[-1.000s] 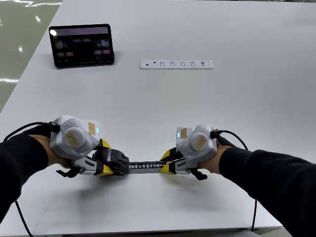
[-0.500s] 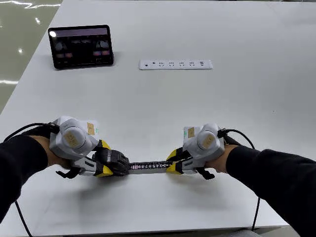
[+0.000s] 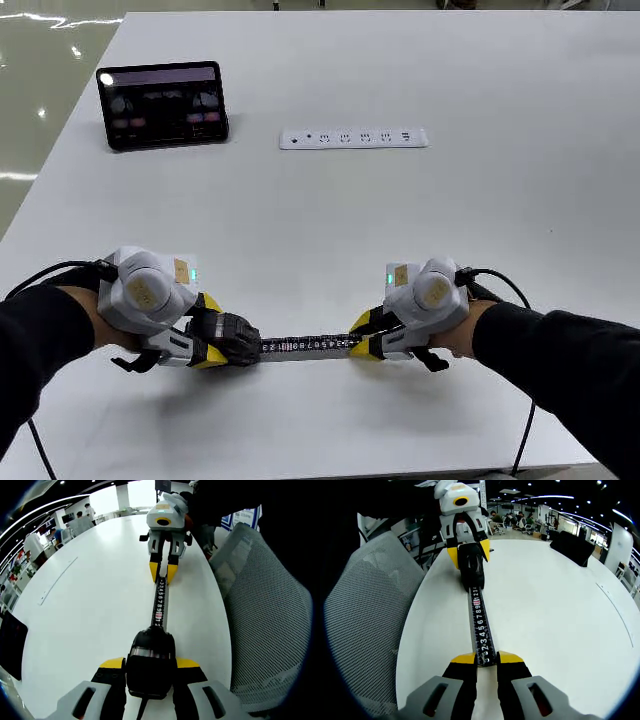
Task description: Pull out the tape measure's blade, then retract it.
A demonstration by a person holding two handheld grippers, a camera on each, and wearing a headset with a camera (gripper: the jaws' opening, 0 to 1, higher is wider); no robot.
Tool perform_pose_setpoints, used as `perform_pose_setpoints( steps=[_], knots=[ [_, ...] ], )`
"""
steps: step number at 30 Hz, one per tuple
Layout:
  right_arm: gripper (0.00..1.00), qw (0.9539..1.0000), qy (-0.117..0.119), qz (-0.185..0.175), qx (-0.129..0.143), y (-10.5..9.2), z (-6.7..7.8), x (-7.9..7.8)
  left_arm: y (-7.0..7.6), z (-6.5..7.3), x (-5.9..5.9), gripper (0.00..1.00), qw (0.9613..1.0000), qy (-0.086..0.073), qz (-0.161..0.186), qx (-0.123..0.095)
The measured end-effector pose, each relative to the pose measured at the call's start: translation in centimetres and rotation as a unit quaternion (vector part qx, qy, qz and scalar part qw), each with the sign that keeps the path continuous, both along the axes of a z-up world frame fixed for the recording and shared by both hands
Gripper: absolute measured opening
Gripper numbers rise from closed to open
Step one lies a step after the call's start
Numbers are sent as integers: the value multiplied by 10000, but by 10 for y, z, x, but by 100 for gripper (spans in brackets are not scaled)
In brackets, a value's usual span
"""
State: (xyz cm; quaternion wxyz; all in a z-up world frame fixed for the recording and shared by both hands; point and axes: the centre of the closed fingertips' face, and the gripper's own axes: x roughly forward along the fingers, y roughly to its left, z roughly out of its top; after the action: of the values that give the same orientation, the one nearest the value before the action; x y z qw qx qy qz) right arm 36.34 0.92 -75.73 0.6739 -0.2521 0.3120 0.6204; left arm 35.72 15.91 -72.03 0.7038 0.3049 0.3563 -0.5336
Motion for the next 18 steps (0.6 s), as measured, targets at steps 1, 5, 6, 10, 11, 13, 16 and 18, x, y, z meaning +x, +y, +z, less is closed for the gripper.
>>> perform_pose_setpoints(
  steps=[1,5,6,10,11,13,16,18],
  knots=[
    [10,10000,0,-10,2,-1,0,0,0,0,0,32,10000,2,3,0],
    [10,10000,6,-39,4,-6,0,-1,0,0,0,32,10000,5,13,-7],
    [9,10000,2,-41,-3,-7,0,-1,0,0,0,32,10000,5,13,-6],
    [9,10000,-2,-62,-21,-13,1,-1,0,0,0,32,10000,10,22,-8],
    [9,10000,-9,-63,-32,-14,1,-1,0,0,0,32,10000,15,31,-13],
    [9,10000,-16,-60,-47,-16,2,-1,0,0,-1,32,10000,15,32,-12],
    [9,10000,-19,-63,-55,-18,2,-1,-1,1,-1,32,10000,20,30,-6],
    [9,10000,-19,-67,-60,-20,2,0,-1,1,-1,32,10000,25,33,-4]
  ],
)
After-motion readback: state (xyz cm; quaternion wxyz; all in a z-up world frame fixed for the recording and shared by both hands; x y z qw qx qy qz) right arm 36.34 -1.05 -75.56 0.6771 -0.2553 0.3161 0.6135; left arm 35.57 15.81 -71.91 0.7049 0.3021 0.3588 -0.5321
